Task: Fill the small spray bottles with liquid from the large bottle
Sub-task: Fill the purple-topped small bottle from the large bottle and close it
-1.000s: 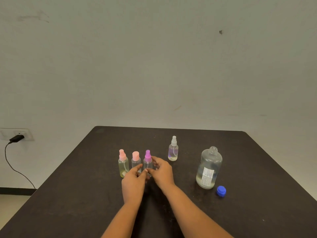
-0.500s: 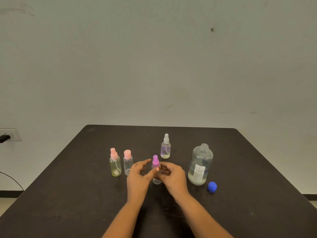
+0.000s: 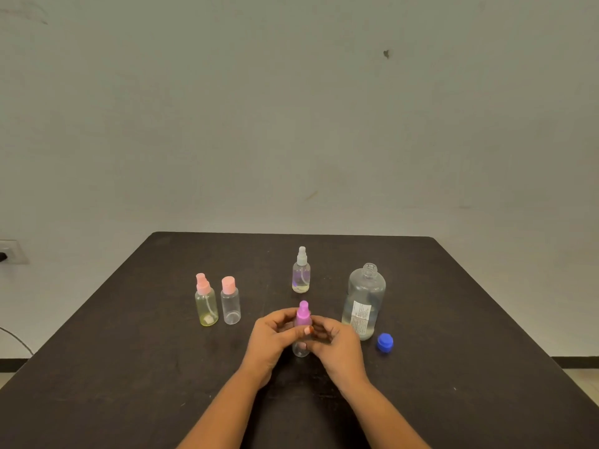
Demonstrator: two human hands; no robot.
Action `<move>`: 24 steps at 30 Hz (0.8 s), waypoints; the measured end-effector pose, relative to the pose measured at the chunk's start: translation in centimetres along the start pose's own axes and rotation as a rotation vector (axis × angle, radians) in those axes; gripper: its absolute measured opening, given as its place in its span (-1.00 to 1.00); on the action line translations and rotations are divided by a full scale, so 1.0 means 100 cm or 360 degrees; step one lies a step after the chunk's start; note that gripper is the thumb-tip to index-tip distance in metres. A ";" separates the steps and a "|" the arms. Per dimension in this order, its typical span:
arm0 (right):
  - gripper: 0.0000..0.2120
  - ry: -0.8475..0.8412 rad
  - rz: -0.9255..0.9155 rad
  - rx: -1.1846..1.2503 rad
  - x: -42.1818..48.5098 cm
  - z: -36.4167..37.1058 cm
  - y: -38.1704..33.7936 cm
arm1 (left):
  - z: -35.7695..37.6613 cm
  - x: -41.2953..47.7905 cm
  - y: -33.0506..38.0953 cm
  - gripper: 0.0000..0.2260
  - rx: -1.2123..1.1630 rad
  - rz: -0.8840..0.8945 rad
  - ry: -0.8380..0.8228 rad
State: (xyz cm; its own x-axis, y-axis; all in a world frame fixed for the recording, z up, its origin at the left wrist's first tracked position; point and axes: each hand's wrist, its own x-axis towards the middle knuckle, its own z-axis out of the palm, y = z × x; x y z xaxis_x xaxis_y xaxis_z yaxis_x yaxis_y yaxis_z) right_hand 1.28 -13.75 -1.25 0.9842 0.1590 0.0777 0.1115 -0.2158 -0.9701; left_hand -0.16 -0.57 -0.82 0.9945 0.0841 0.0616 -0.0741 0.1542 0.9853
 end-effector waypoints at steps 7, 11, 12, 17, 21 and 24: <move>-0.62 0.0328 -0.0092 0.0094 -0.002 0.004 -0.013 | 0.005 -0.002 -0.005 -0.74 -0.0054 0.0040 0.0013; -0.77 0.0356 -0.0204 0.0130 0.000 0.014 -0.025 | 0.003 -0.003 -0.005 -0.76 -0.0075 0.0065 0.0005; -0.75 0.0353 -0.0215 0.0091 0.000 0.016 -0.025 | 0.002 -0.003 -0.005 -0.75 -0.0067 0.0064 -0.0013; -0.73 0.0401 -0.0163 0.0021 0.003 0.020 -0.025 | 0.001 -0.003 -0.005 -0.75 -0.0063 0.0045 -0.0029; -0.74 0.0392 -0.0150 0.0063 0.003 0.019 -0.028 | 0.001 -0.003 -0.005 -0.74 -0.0101 0.0012 -0.0019; -0.69 0.0344 -0.0166 0.0111 0.002 0.019 -0.027 | 0.001 -0.003 -0.005 -0.74 -0.0107 -0.0012 -0.0033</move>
State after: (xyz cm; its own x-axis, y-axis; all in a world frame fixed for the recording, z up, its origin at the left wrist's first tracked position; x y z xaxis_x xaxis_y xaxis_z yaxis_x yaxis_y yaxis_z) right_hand 0.89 -11.34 0.97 0.9752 -0.0343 0.2186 0.2119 -0.1405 -0.9671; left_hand -0.37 -0.74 -1.32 0.9963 0.0623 0.0586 -0.0710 0.2208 0.9727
